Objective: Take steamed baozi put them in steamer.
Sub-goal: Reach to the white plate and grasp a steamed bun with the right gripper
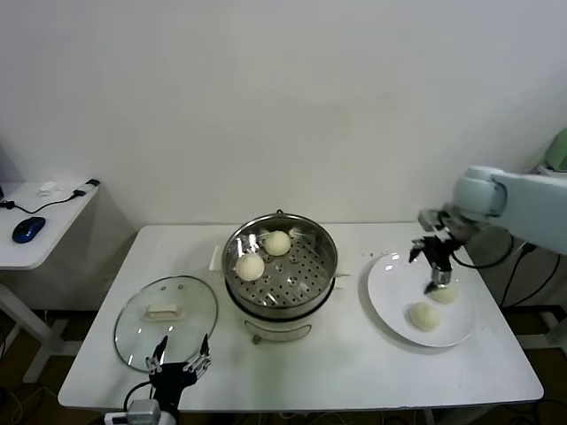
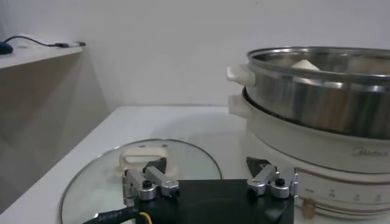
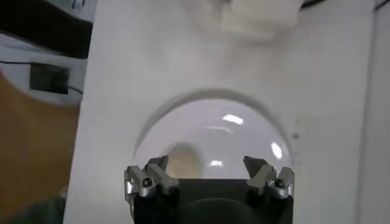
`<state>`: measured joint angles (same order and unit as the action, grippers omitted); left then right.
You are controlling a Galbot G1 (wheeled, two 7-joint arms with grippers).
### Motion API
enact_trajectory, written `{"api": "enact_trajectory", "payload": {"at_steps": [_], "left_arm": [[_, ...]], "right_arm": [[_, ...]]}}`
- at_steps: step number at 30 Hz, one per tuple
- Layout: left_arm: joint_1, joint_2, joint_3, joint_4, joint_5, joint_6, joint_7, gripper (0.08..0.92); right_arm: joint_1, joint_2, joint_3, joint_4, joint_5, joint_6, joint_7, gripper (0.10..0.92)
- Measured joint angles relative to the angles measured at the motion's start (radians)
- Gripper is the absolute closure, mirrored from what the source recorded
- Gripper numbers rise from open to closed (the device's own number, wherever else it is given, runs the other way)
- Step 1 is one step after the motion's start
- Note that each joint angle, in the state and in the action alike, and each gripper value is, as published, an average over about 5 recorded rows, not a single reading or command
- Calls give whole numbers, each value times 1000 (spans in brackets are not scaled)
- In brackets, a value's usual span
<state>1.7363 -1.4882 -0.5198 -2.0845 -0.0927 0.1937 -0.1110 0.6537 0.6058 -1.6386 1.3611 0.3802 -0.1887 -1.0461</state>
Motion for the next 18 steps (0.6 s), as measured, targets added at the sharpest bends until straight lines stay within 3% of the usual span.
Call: {"api": "enact_trajectory", "payload": {"at_steps": [18], "left_arm": [[1,-8,4,15,6,-1,-3,177]], "right_arm": [[-407,-36,341,-137,-179,2,59,203]]}}
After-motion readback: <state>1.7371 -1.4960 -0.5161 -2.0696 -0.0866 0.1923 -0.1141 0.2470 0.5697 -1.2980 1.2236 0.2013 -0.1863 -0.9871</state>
